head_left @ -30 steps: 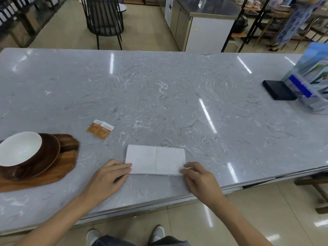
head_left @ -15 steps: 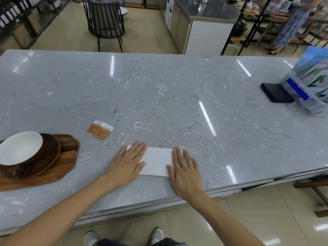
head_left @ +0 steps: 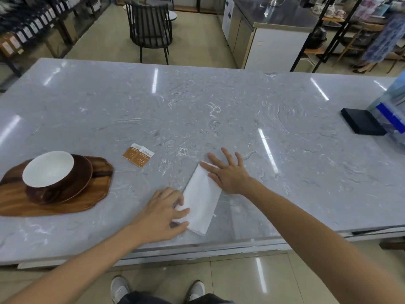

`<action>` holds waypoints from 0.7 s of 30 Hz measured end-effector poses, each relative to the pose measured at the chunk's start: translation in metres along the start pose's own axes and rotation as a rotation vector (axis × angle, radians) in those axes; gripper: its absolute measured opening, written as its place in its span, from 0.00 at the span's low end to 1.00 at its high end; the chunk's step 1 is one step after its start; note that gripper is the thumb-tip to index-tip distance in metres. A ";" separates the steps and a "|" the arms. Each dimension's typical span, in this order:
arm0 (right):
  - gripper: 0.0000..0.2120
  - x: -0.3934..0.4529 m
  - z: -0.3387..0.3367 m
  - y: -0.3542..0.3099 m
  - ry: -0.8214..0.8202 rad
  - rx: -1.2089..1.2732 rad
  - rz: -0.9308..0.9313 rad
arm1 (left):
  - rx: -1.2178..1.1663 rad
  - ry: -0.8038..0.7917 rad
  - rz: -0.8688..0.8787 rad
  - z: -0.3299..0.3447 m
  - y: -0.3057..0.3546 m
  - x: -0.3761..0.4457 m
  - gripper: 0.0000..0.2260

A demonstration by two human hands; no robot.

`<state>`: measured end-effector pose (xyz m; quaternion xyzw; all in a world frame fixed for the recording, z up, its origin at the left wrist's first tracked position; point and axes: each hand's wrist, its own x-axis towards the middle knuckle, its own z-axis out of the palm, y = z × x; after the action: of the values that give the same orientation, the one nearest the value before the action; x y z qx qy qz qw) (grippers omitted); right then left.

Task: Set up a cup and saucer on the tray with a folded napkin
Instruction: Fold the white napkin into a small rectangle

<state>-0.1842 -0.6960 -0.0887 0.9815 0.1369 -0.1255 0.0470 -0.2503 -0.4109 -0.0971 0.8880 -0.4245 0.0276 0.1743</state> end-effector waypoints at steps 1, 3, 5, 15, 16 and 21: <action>0.23 0.008 -0.002 -0.002 -0.012 0.000 -0.019 | -0.010 0.007 0.025 0.004 0.007 0.001 0.12; 0.23 0.016 -0.004 -0.004 -0.024 0.003 -0.058 | -0.017 0.004 0.063 0.009 0.017 0.002 0.11; 0.23 0.015 -0.004 -0.002 -0.018 0.023 -0.077 | -0.017 0.018 0.101 0.011 0.018 0.002 0.10; 0.24 -0.003 0.016 -0.019 0.084 0.194 -0.208 | 0.064 -0.329 0.218 0.026 0.026 0.018 0.22; 0.24 -0.004 0.017 -0.018 0.087 0.204 -0.206 | 0.073 -0.355 0.226 0.025 0.026 0.018 0.22; 0.25 -0.001 0.010 -0.016 0.118 0.488 -0.158 | -0.199 -0.433 0.219 0.002 0.014 0.036 0.21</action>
<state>-0.1918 -0.6825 -0.0992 0.9556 0.1815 -0.1008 -0.2092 -0.2379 -0.4470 -0.0883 0.8004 -0.5464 -0.1863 0.1617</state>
